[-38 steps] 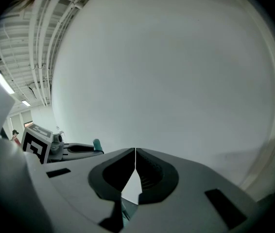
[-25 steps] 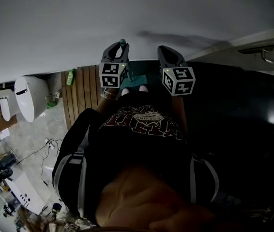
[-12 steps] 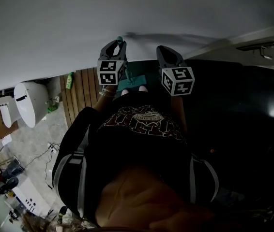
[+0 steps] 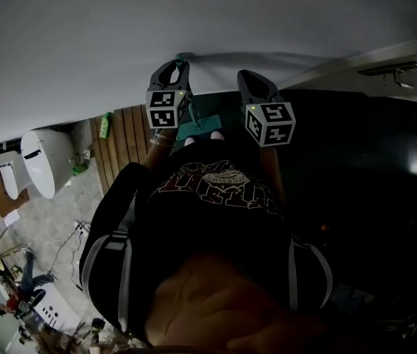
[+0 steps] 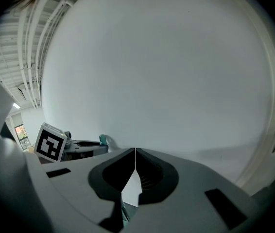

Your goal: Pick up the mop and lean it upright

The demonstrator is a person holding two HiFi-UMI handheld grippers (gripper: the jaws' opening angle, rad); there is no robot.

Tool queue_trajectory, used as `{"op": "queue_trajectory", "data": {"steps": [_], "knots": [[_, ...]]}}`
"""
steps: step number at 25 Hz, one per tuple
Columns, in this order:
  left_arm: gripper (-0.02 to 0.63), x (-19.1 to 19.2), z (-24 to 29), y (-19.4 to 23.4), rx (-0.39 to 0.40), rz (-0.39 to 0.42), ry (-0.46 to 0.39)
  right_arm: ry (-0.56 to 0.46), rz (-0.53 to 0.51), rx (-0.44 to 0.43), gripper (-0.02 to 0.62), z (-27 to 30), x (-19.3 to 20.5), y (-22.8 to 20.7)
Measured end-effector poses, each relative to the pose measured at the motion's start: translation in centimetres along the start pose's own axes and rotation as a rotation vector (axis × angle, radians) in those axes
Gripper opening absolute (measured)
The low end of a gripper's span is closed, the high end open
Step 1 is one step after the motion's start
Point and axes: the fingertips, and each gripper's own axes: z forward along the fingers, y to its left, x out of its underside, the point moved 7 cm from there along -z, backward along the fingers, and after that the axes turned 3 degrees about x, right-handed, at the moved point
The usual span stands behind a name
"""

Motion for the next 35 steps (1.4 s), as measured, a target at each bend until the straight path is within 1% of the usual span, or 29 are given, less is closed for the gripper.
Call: {"op": "queue_trajectory", "data": {"steps": [9,22,27,35], "knots": [[0.144,0.2,0.3,-0.1,-0.022,-0.004,0.006,-0.006,0.003,0.002,0.020,0.2,-0.3,-0.7],[0.144,0.5,-1.1,-0.1,-0.038,-0.024,0.017,0.002,-0.009,-0.035,0.020,0.8,-0.3,-0.3],[0.144,0.1,-1.1,-0.4,-0.022,-0.013,0.004,-0.001,-0.014,-0.052,0.020,0.9,-0.3,-0.1],[0.144,-1.0,-2.6,-0.8,-0.029,-0.020,-0.039,-0.005,-0.028,-0.073,0.020,0.8,-0.4,0.7]]}}
